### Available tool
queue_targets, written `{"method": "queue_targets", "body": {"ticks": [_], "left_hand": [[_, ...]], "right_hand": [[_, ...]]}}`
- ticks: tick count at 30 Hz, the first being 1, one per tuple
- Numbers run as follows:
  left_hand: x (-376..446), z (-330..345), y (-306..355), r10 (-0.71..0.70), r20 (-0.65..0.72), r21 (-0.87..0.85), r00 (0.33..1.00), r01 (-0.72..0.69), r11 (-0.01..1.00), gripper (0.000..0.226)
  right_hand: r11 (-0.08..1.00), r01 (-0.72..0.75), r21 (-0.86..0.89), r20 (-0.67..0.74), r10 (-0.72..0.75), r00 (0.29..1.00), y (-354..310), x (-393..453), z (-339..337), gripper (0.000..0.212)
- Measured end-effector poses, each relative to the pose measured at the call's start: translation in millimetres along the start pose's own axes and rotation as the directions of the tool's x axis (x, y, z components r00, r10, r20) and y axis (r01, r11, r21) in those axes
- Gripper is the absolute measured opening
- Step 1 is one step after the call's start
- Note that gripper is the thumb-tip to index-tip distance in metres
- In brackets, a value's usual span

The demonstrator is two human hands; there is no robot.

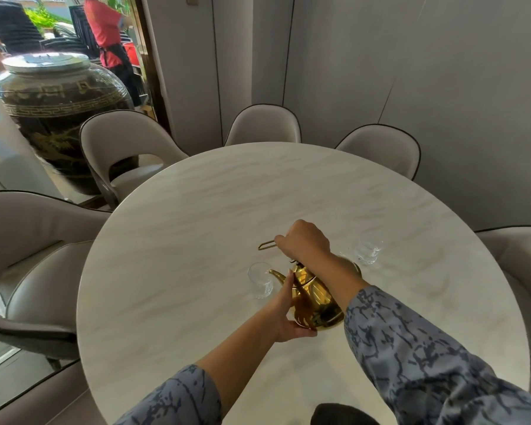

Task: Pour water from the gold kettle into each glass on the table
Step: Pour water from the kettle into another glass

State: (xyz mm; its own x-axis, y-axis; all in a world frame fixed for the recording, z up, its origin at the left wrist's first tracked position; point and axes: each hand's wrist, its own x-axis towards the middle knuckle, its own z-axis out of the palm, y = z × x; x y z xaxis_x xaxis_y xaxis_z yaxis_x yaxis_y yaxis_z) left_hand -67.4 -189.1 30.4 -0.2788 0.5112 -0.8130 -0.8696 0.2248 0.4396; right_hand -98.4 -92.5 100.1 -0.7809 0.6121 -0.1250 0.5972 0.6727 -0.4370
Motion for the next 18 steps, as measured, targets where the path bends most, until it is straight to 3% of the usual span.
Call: {"method": "queue_targets", "body": {"ticks": [18], "left_hand": [[-15, 6, 7, -0.004, 0.035, -0.047, 0.999, 0.005, 0.999, 0.094]], "right_hand": [[0.994, 0.056, -0.098, -0.003, -0.056, 0.998, -25, -11, -22, 0.032]]}}
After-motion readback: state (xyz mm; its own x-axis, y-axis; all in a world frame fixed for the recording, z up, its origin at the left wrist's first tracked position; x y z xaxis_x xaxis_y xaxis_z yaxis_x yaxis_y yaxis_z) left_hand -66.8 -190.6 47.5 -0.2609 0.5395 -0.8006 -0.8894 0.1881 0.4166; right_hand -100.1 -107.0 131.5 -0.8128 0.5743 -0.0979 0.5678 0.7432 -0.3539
